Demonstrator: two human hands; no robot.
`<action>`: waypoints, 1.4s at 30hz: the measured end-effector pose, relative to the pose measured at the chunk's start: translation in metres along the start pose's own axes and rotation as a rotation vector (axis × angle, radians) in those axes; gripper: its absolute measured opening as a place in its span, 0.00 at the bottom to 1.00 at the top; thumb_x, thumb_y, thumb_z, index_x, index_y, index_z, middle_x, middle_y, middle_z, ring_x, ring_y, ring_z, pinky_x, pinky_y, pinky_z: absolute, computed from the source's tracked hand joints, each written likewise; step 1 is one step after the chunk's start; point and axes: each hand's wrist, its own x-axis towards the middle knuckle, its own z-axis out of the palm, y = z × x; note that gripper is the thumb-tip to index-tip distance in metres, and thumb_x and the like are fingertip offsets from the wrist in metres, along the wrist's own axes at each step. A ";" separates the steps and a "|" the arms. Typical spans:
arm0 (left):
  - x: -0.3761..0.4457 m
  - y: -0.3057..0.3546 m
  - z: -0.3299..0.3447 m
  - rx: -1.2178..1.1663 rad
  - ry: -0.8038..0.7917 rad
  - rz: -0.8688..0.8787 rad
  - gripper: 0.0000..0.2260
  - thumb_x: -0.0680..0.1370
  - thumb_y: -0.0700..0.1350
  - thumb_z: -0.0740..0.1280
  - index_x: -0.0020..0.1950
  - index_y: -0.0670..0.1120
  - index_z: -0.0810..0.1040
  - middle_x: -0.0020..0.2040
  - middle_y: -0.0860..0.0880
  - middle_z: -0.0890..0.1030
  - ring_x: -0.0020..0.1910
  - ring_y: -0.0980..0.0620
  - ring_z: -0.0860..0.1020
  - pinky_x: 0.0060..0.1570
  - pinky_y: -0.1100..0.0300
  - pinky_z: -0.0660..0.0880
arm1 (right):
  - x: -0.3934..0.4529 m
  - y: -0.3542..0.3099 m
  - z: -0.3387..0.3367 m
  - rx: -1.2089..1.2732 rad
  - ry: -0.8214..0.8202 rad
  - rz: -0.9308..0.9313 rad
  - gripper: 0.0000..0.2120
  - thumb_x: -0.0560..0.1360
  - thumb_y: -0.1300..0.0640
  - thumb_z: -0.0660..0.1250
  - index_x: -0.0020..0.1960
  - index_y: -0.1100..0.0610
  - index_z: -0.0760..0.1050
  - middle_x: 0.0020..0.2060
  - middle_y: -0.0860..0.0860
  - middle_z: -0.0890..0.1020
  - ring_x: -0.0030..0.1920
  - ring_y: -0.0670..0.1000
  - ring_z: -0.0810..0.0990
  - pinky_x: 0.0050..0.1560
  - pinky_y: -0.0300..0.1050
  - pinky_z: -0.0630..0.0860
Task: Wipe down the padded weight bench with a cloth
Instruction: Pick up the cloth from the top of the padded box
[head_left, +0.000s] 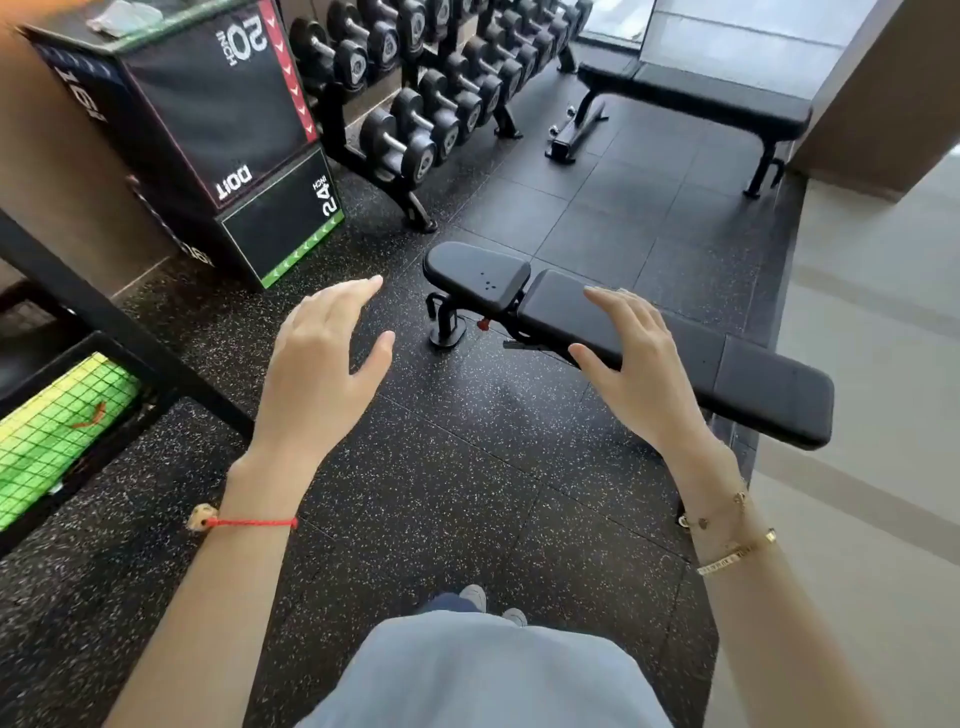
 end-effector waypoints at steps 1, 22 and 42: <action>-0.002 -0.003 0.000 -0.004 0.008 -0.010 0.21 0.81 0.48 0.64 0.74 0.48 0.68 0.70 0.49 0.73 0.70 0.52 0.69 0.74 0.47 0.63 | 0.003 0.001 0.003 0.006 0.006 -0.012 0.26 0.78 0.54 0.68 0.74 0.55 0.66 0.71 0.50 0.72 0.75 0.52 0.63 0.75 0.54 0.60; 0.080 -0.169 -0.001 0.069 0.026 -0.315 0.21 0.81 0.48 0.63 0.73 0.48 0.69 0.70 0.49 0.73 0.70 0.51 0.70 0.73 0.49 0.65 | 0.194 -0.064 0.177 0.082 -0.346 -0.149 0.25 0.78 0.55 0.68 0.73 0.55 0.68 0.69 0.51 0.73 0.74 0.53 0.64 0.74 0.50 0.59; 0.311 -0.422 -0.010 0.105 0.047 -0.424 0.20 0.81 0.49 0.64 0.73 0.49 0.69 0.69 0.50 0.74 0.70 0.53 0.69 0.72 0.53 0.65 | 0.501 -0.145 0.381 0.145 -0.398 -0.264 0.24 0.77 0.54 0.69 0.72 0.57 0.69 0.68 0.51 0.74 0.72 0.54 0.67 0.72 0.53 0.63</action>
